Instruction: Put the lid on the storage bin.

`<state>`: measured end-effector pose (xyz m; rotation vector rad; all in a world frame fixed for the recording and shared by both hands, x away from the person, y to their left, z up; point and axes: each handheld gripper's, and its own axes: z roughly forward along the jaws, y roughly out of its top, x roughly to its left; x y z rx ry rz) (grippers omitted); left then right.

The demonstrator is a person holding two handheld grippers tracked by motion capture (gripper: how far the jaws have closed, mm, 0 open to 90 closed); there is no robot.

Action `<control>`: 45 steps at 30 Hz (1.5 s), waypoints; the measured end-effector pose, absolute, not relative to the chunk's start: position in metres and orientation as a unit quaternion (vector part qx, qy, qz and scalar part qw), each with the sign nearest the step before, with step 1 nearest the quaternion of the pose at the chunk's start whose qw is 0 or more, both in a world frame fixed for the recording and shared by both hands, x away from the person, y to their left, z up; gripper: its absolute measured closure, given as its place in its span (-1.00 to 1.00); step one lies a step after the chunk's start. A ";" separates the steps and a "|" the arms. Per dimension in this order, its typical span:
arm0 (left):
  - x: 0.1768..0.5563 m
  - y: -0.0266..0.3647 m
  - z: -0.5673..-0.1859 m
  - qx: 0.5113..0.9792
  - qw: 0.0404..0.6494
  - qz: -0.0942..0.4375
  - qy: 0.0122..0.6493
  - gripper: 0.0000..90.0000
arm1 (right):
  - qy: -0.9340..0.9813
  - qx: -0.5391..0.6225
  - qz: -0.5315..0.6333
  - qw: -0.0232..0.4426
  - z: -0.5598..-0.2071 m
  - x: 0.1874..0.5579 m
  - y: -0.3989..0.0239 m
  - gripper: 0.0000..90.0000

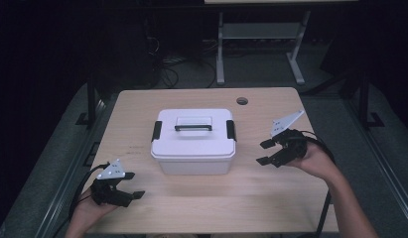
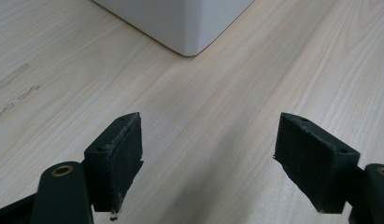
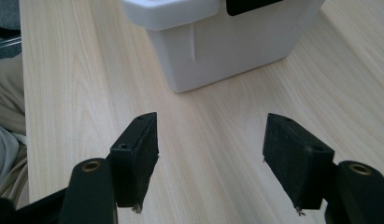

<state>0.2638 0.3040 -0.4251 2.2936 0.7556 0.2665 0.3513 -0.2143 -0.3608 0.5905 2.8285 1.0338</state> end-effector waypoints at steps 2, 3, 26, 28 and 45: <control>0.264 0.304 -0.425 0.885 0.348 0.103 0.292 -0.49 | 0.921 0.194 0.336 0.035 -0.364 0.351 -0.215 -0.25; 0.264 0.304 -0.425 0.885 0.349 0.103 0.292 -0.49 | 0.921 0.194 0.336 0.035 -0.365 0.350 -0.215 -0.25; 0.264 0.304 -0.426 0.886 0.345 0.104 0.293 -0.50 | 0.915 0.211 0.341 0.026 -0.383 0.342 -0.227 -0.28; 0.264 0.304 -0.426 0.886 0.345 0.104 0.293 -0.50 | 0.915 0.214 0.342 0.024 -0.384 0.342 -0.228 -0.28; 0.263 0.305 -0.426 0.886 0.345 0.105 0.293 -0.50 | 0.911 0.224 0.347 0.016 -0.398 0.336 -0.235 -0.29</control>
